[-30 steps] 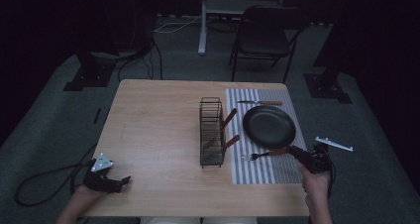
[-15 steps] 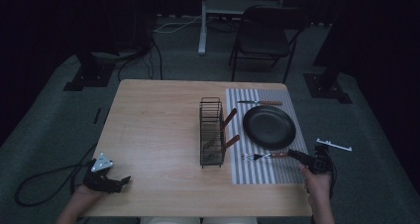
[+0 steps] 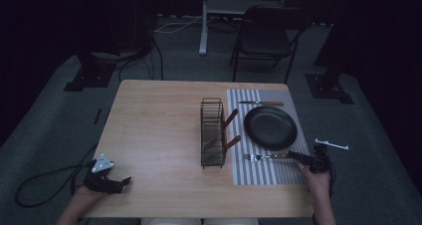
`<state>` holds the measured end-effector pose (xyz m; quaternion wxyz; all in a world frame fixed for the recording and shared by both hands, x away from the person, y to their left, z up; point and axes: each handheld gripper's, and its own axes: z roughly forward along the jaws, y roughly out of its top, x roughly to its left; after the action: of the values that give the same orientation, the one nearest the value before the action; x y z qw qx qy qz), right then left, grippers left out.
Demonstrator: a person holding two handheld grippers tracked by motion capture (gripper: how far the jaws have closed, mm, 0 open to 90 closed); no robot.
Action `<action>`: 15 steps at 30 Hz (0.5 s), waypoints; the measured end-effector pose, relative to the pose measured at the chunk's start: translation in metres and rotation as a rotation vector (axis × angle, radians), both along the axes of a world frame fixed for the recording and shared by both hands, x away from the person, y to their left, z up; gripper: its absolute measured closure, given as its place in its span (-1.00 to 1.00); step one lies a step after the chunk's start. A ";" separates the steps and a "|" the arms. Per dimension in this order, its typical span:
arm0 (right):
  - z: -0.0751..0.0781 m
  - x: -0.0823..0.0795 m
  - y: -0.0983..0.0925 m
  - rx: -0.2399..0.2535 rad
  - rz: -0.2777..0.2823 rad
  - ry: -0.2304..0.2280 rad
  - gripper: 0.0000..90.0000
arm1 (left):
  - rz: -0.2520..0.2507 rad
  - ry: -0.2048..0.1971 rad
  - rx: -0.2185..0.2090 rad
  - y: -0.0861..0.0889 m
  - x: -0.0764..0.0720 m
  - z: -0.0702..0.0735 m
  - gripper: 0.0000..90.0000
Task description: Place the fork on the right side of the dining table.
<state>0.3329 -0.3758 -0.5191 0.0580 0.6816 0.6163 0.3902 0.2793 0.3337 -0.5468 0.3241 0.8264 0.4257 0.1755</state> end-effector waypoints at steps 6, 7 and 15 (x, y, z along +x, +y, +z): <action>-0.003 0.010 0.003 -0.158 -0.014 0.033 -0.01 | 0.000 0.000 0.000 0.000 0.000 0.000 -0.98; -0.004 0.010 0.004 -0.172 -0.009 0.030 -0.04 | 0.000 0.000 0.000 0.000 0.000 0.000 -0.98; -0.002 0.006 0.013 -0.255 -0.027 0.004 -0.48 | 0.000 0.000 0.000 0.000 0.000 0.000 -0.98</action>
<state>0.3391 -0.3632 -0.5211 0.1484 0.6777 0.6518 0.3063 0.2793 0.3337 -0.5468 0.3240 0.8265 0.4256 0.1756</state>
